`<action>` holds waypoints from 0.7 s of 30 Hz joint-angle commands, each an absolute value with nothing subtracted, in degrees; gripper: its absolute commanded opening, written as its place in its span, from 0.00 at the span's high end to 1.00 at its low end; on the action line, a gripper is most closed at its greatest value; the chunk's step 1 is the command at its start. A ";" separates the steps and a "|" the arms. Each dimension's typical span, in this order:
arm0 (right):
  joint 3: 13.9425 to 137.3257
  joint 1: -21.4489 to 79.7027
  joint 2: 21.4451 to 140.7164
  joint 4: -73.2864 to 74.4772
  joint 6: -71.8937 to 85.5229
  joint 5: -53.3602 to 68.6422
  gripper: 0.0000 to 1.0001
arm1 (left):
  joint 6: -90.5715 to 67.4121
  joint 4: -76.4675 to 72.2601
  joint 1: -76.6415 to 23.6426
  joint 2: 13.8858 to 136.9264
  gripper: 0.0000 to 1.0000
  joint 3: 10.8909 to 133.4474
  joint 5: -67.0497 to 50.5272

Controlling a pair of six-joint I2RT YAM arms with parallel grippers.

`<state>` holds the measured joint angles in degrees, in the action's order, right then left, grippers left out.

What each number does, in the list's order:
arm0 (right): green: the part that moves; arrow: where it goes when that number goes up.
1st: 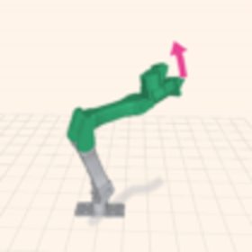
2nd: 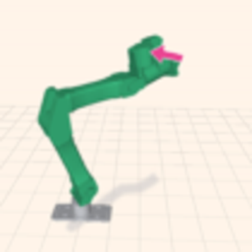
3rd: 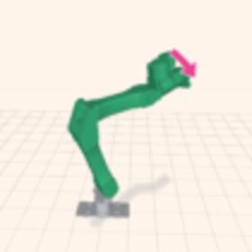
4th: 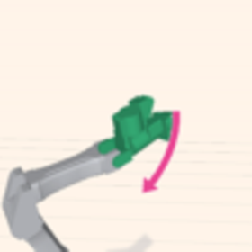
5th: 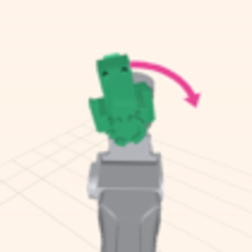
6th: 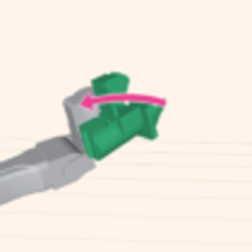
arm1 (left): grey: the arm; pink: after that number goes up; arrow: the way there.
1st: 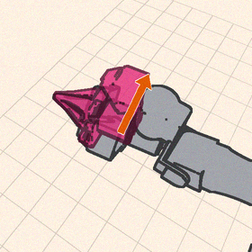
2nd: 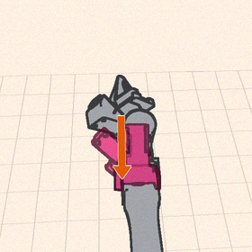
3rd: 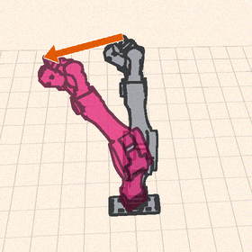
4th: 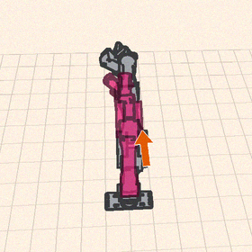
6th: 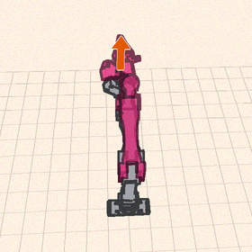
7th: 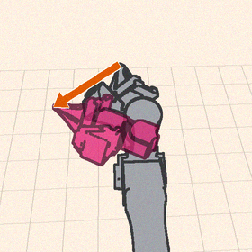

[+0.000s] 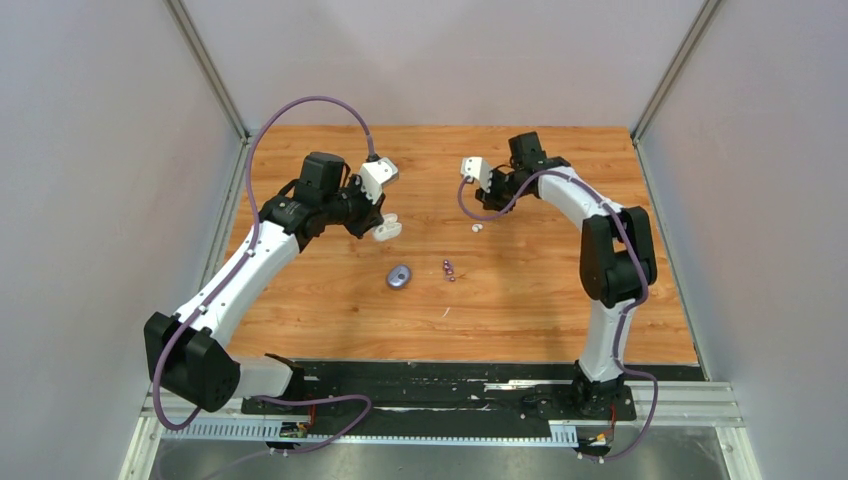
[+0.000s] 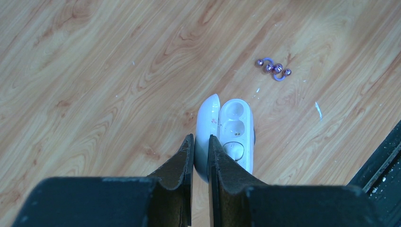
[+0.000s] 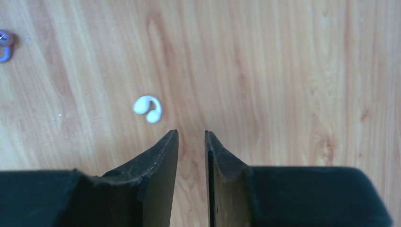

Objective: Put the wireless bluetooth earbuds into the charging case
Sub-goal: Adjust the earbud at the center of the board, then pick up the earbud from the center of the board.

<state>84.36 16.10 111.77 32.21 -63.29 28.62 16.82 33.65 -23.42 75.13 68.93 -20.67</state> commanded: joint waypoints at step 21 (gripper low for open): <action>100.15 14.96 126.12 51.96 -64.60 38.84 0.66 | 17.26 33.72 -22.85 75.32 1.00 70.40 -21.42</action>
